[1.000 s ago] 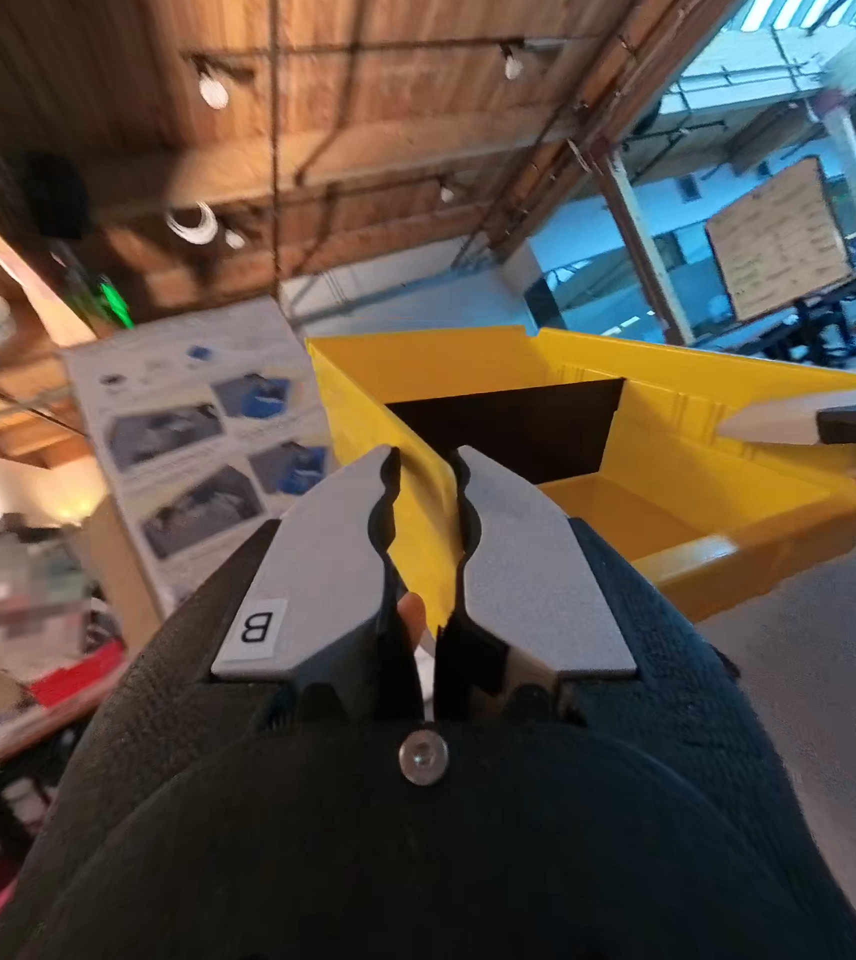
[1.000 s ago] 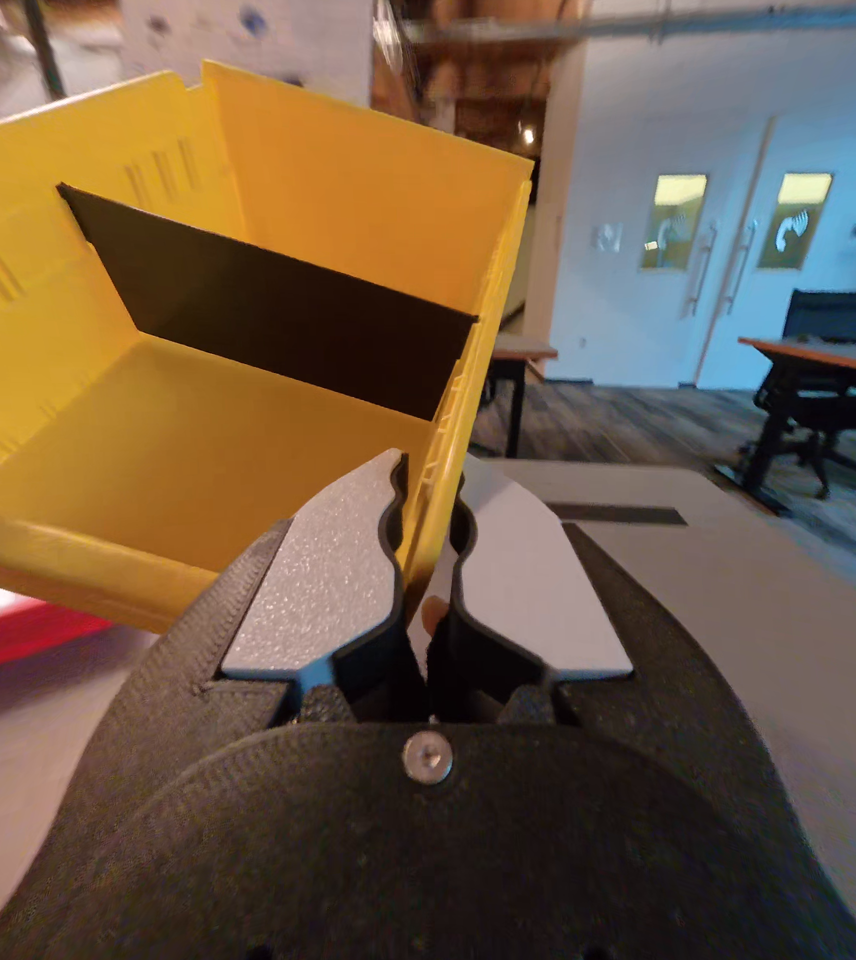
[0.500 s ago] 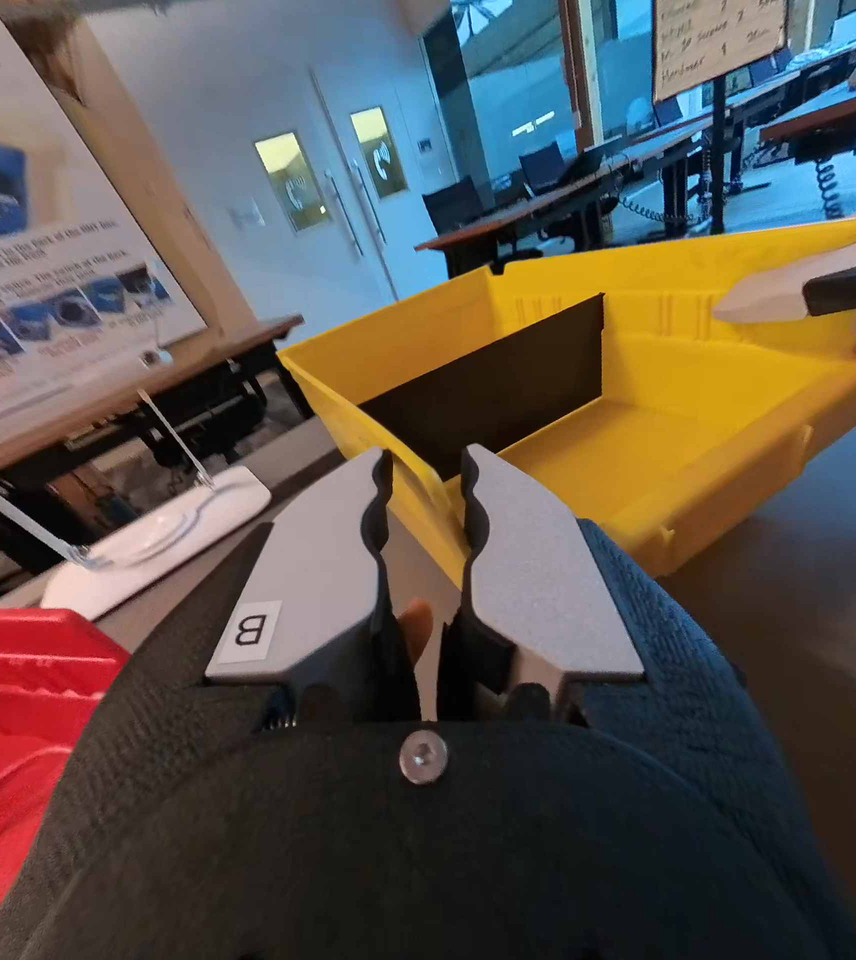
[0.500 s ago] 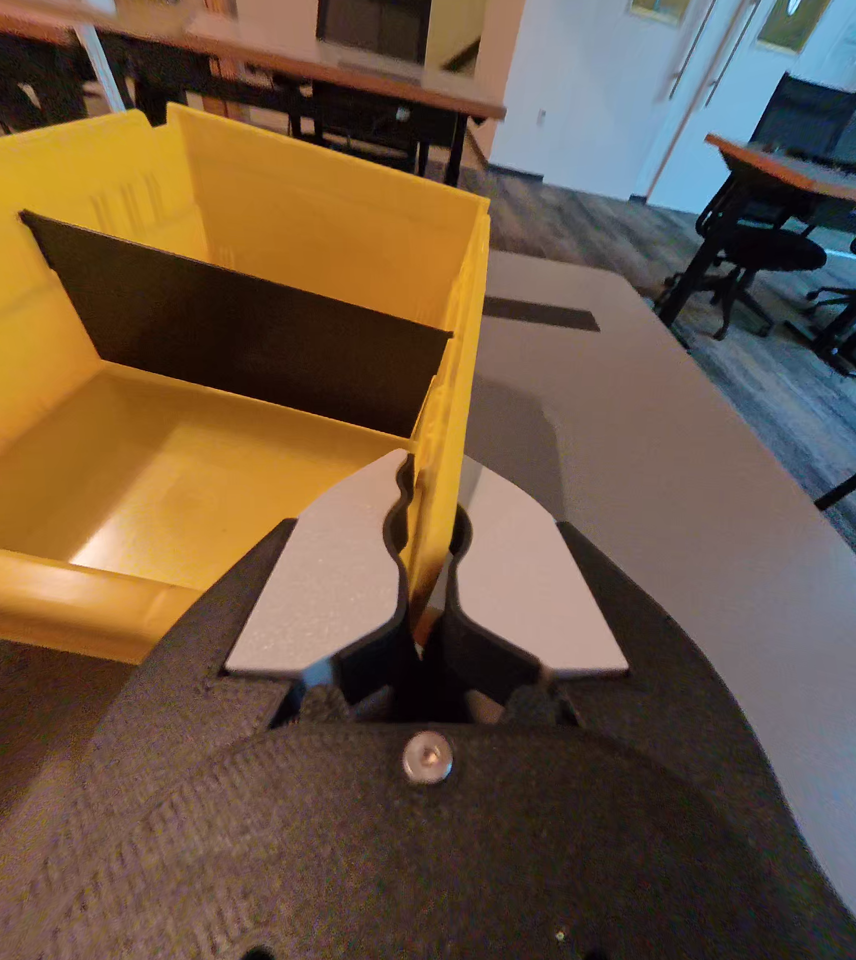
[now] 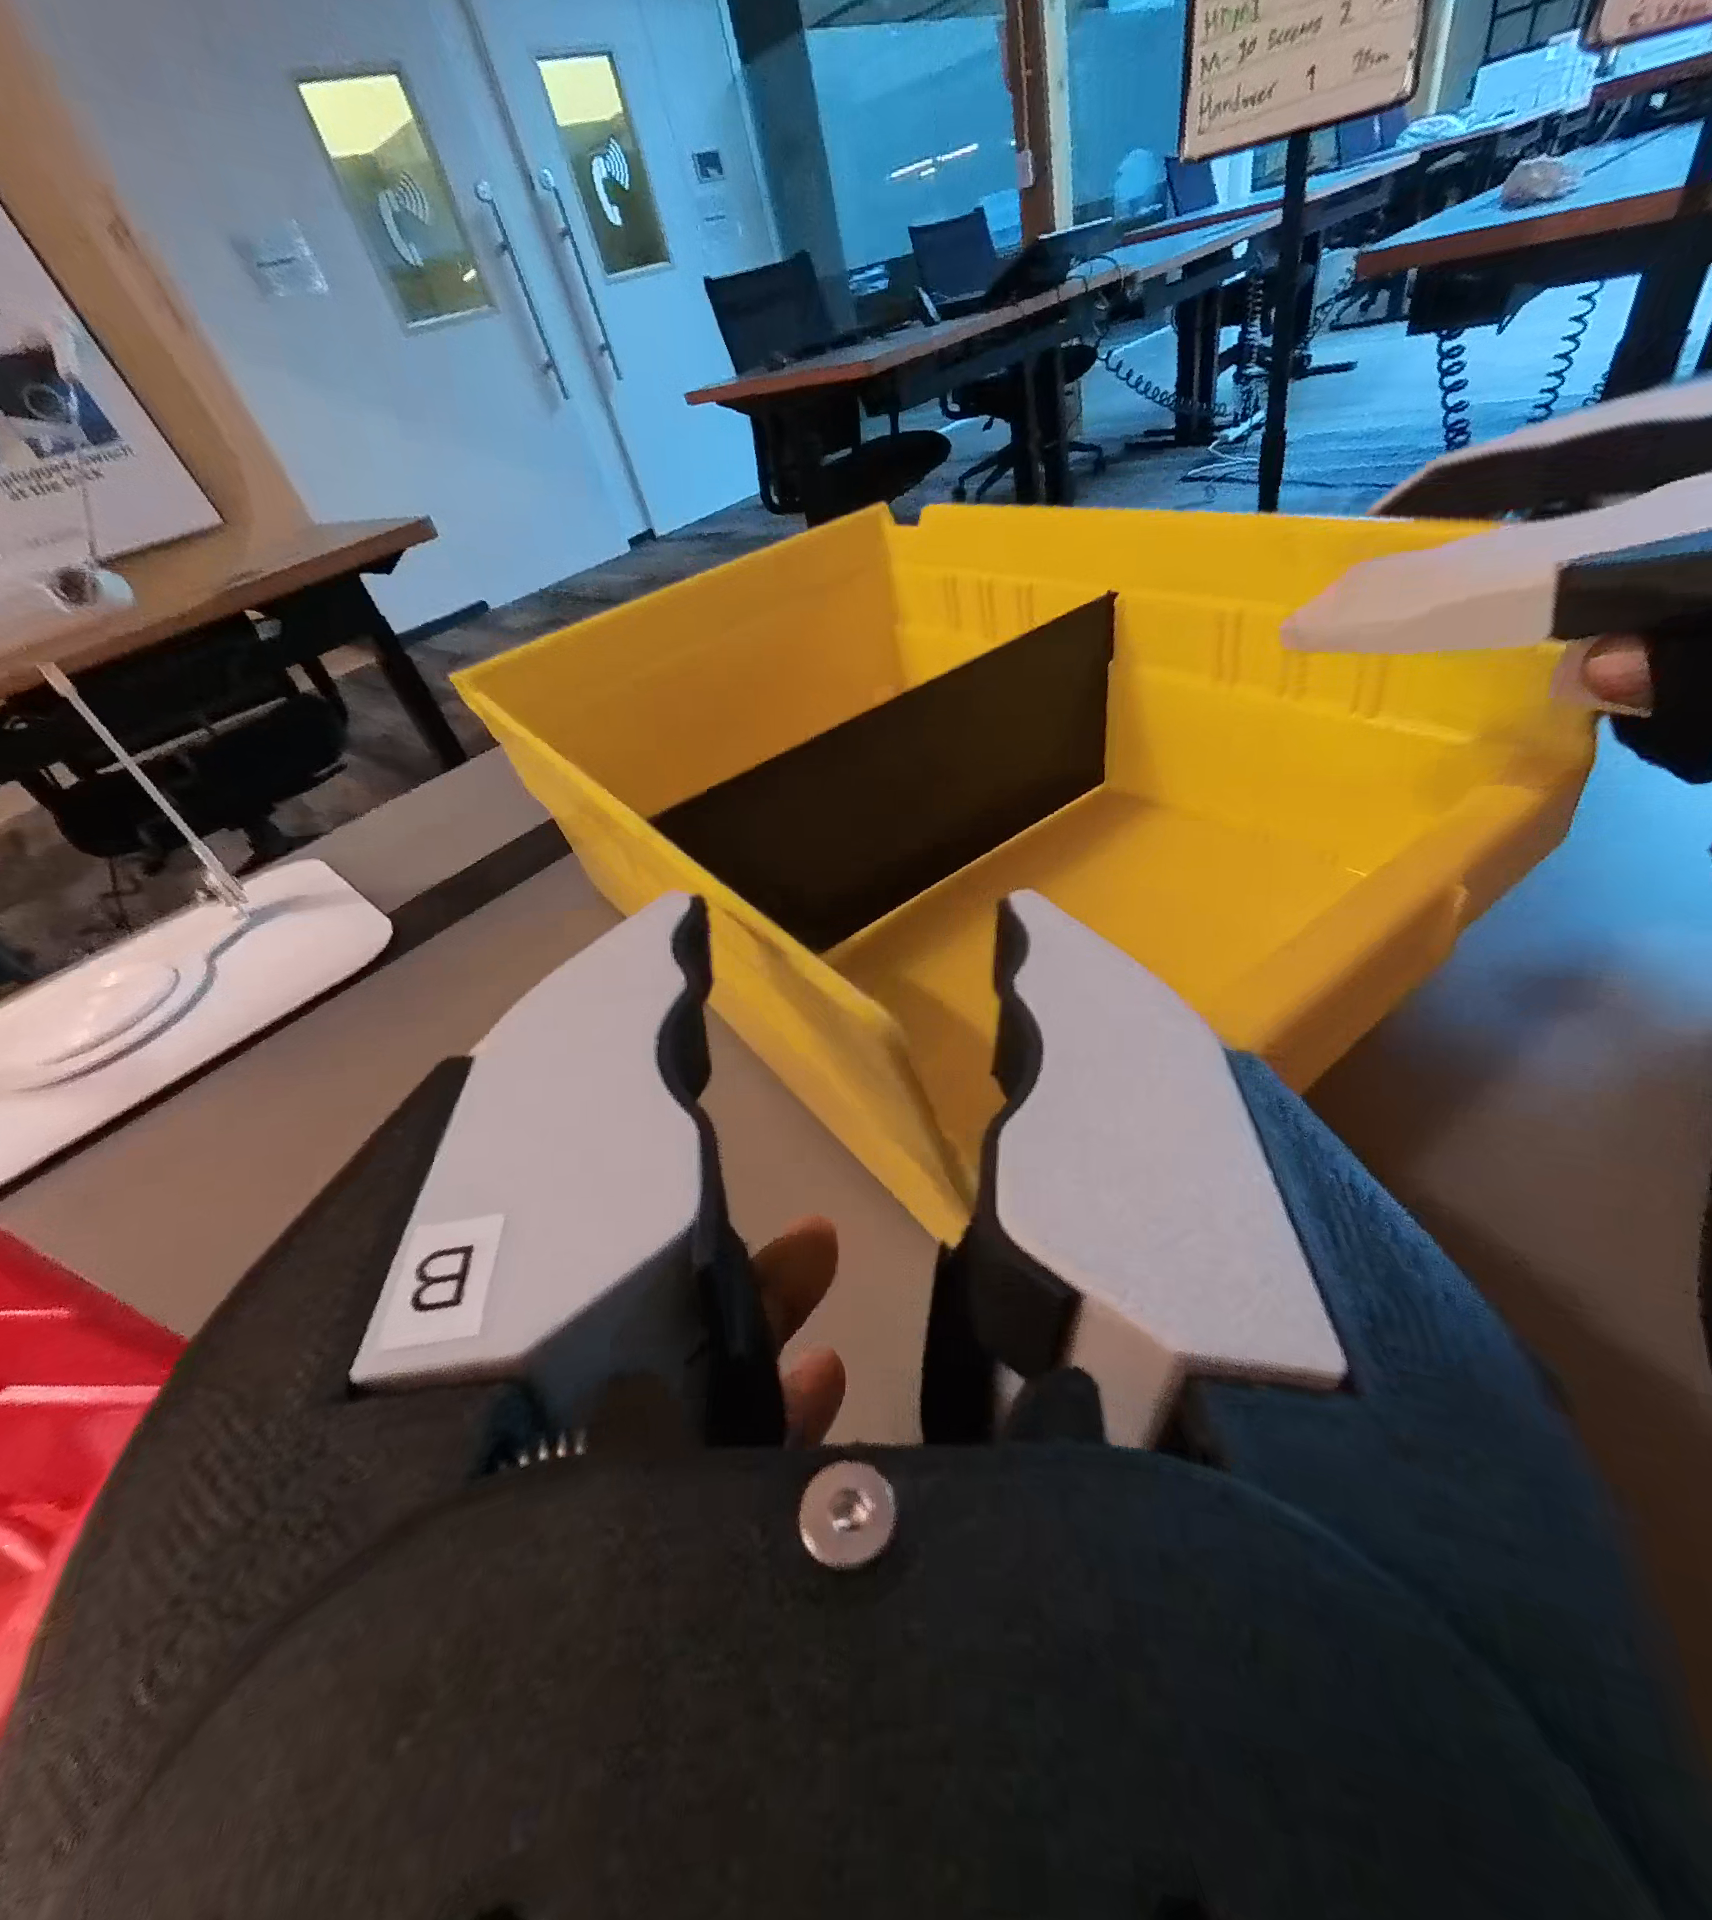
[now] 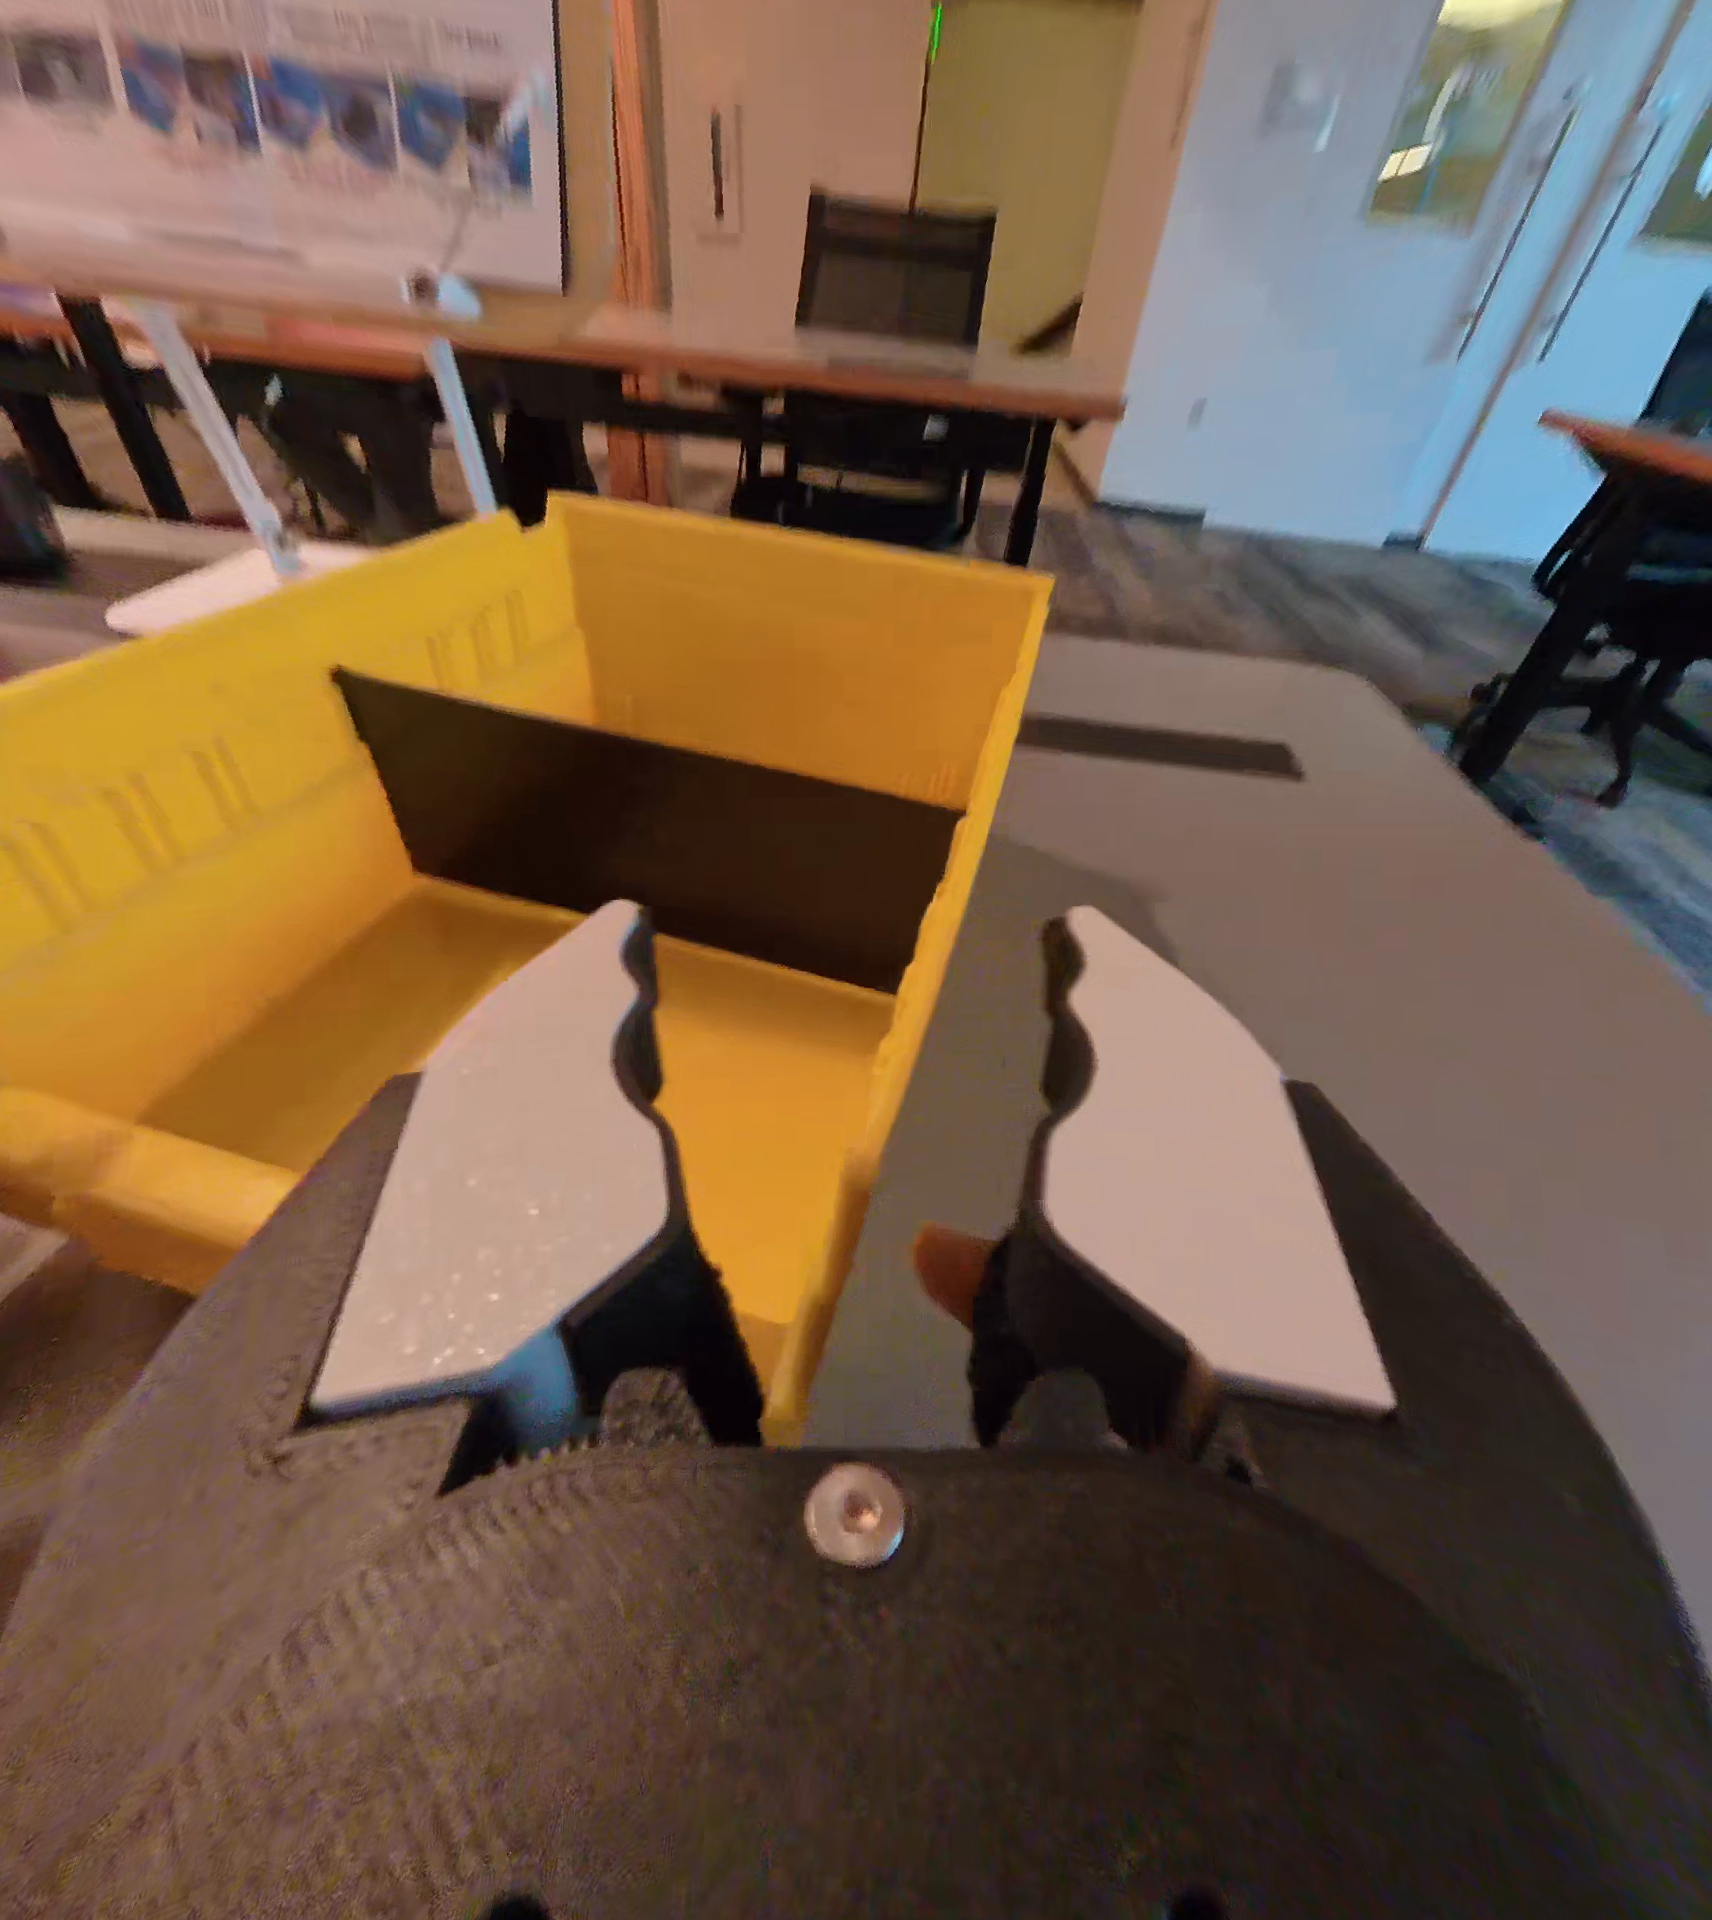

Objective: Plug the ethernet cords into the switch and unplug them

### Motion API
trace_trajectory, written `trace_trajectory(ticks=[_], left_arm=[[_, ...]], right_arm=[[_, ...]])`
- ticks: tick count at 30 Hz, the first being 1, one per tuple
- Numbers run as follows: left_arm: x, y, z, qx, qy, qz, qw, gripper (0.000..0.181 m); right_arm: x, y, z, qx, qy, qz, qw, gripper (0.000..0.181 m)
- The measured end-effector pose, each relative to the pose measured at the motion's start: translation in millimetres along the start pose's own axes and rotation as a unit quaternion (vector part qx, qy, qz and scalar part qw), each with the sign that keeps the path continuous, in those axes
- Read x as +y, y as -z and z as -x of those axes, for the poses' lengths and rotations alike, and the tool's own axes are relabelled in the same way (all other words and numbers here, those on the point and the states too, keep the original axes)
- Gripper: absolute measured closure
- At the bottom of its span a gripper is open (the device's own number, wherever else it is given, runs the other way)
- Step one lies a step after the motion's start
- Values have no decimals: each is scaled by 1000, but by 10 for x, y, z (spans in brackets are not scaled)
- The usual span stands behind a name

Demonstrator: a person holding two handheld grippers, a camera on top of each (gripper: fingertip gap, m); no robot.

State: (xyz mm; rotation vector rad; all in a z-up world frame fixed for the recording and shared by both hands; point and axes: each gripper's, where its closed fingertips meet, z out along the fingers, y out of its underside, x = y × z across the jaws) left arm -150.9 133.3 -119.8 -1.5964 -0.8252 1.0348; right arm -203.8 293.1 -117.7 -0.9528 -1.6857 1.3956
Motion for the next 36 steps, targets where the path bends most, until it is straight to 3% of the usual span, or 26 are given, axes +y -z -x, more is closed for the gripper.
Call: trace_trajectory(ticks=[3, 5, 8, 10, 12, 14, 16, 19, 22, 26, 30, 36], left_arm=[[-102, 121, 68, 0, -15, -3, 1000, 121], [-128, 255, 195, -12, -27, -1, 1000, 121], [53, 456, 430, -18, -51, 60, 997, 120], [312, 590, 599, -22, -81, 131, 988, 118], [533, 722, 786, -41, -114, 182, 976, 116], [702, 837, 913, -51, -135, 223, 964, 115], [879, 930, 993, -51, -158, 275, 947, 114], [1112, 1017, 1134, -65, -198, 338, 918, 114], [1171, 1083, 1284, -96, -256, 365, 890, 125], [1327, 1310, 1530, -132, -321, 441, 828, 144], [1367, 1468, 1620, -127, -318, 442, 829, 145], [1472, 1927, 1834, -126, -293, 452, 833, 144]], right_arm=[[-275, 116, -69, 27, 23, -90, 995, 87], [-523, 257, 8, 29, 65, -176, 982, 83], [-782, 502, 351, -1, 158, -288, 945, 91], [-738, 577, 753, -84, 212, -304, 925, 106], [-517, 519, 1077, -165, 245, -253, 921, 106], [-182, 416, 1280, -230, 274, -154, 921, 110], [158, 294, 1320, -250, 307, -47, 917, 106], [468, 168, 1248, -220, 388, 43, 894, 108], [626, 85, 1133, -169, 465, 83, 865, 120], [704, 18, 977, -114, 529, 102, 835, 138], [721, 18, 888, -102, 521, 130, 838, 138], [755, 53, 720, -94, 499, 175, 843, 139]])
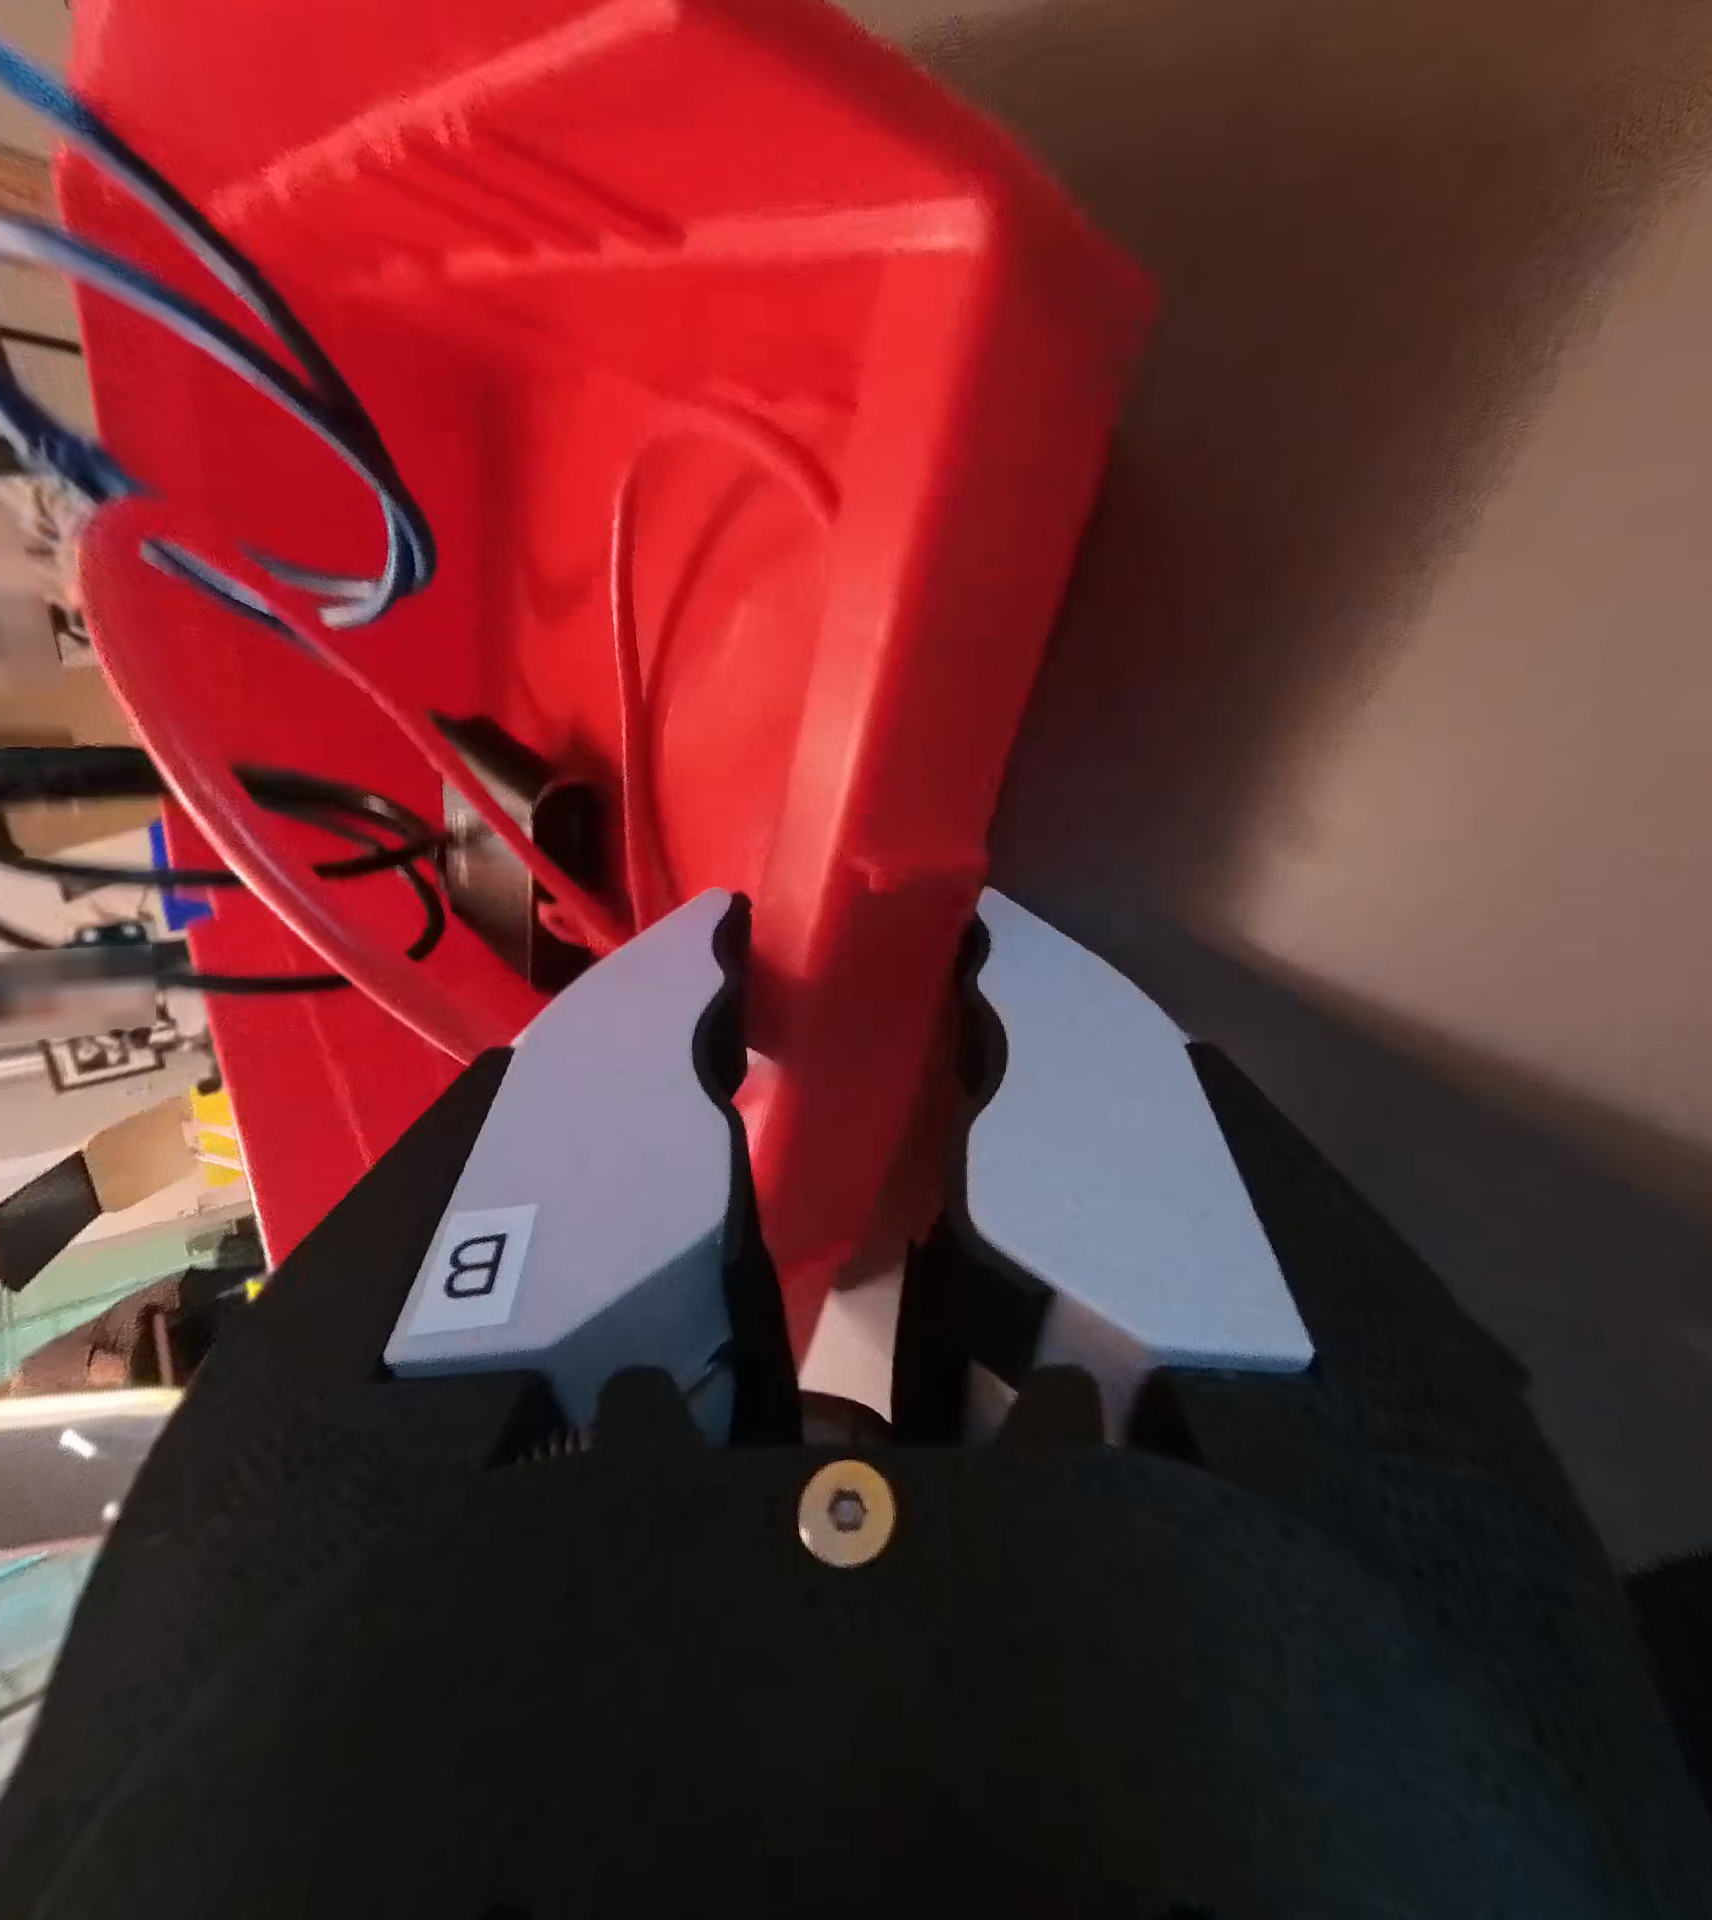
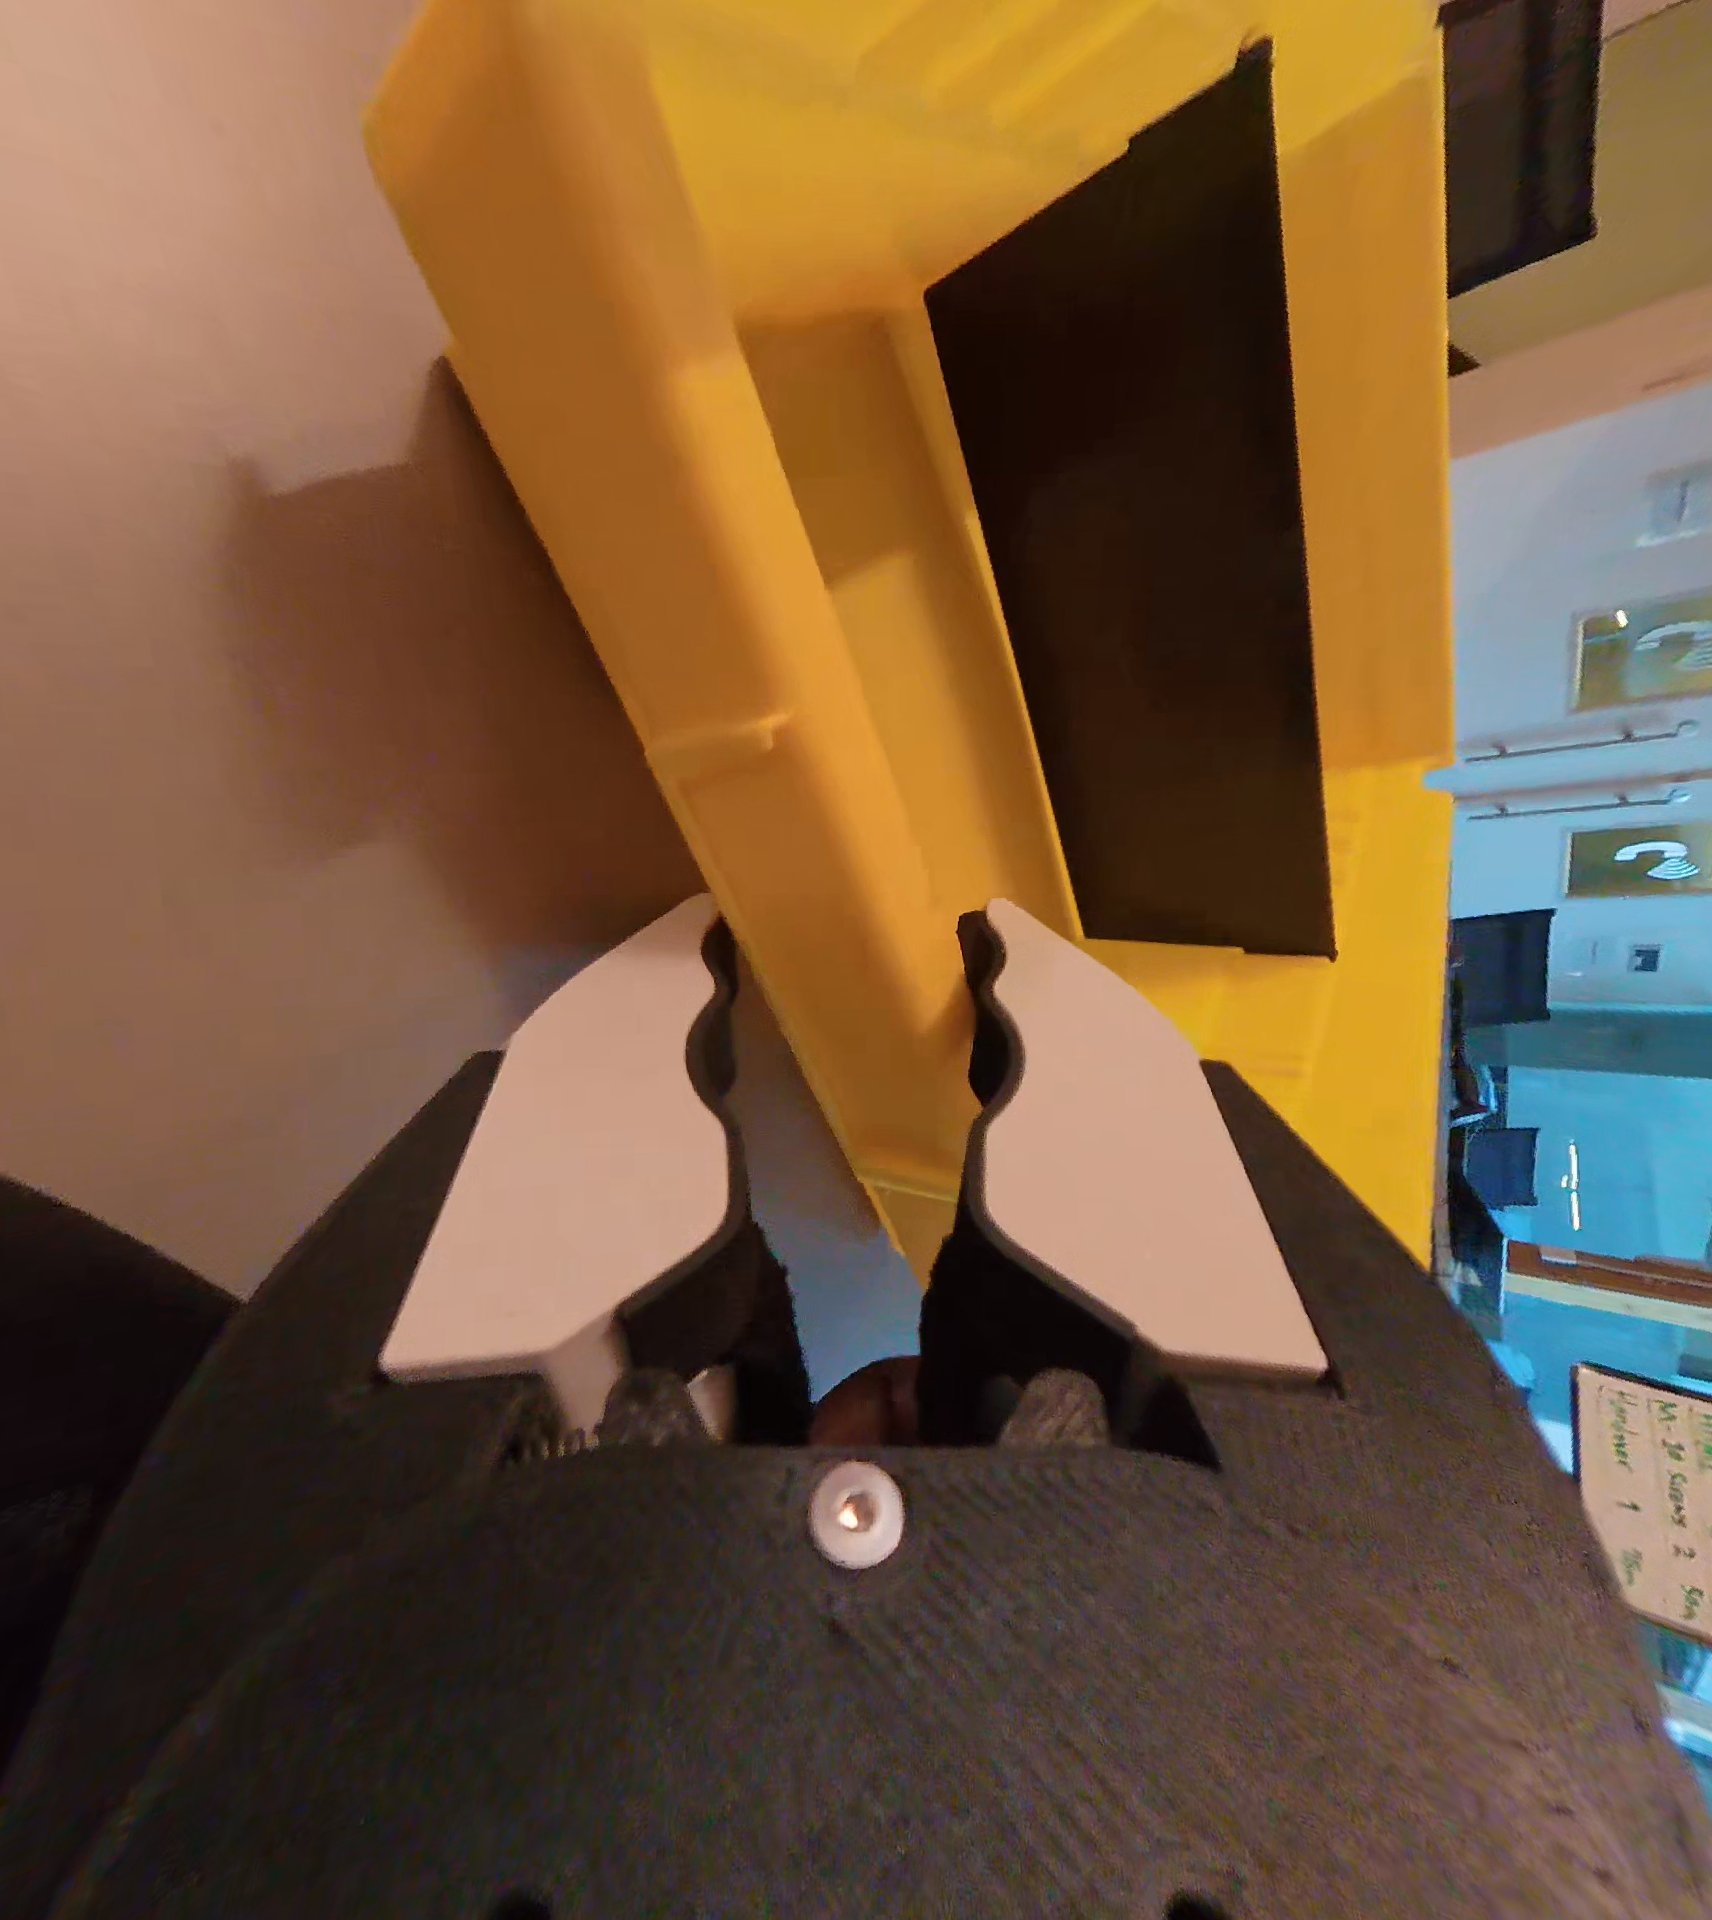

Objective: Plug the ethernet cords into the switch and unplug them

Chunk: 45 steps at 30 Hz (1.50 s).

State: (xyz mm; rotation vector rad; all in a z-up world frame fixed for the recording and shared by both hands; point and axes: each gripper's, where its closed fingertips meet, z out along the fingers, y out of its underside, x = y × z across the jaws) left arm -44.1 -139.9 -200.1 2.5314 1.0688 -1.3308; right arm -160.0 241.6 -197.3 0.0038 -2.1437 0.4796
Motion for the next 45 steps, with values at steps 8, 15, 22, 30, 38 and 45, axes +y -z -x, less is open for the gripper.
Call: trace_trajectory(ticks=[8, 15, 22, 30, 38, 45], left_arm=[[741, 175, 120, -22, -7, 11, 1000, 140], [1176, 374, 95, -31, -6, 41, 999, 141], [1604, 613, 36, -38, 9, 74, 997, 141], [1995, 897, -71, -44, 10, 120, 992, 143], [2238, 1124, -179, -38, 5, 155, 987, 143], [2321, 1228, -234, -17, -5, 157, 987, 141]], right_arm=[[403, 87, -92, -13, -35, 37, 999, 139], [848, 252, -183, 5, -54, 75, 996, 140], [1384, 489, -256, 20, -72, 109, 991, 140], [1815, 794, -243, 28, -85, 131, 987, 140], [2093, 978, -240, 21, -95, 158, 983, 140], [2122, 1079, -247, 9, -96, 151, 984, 127]])
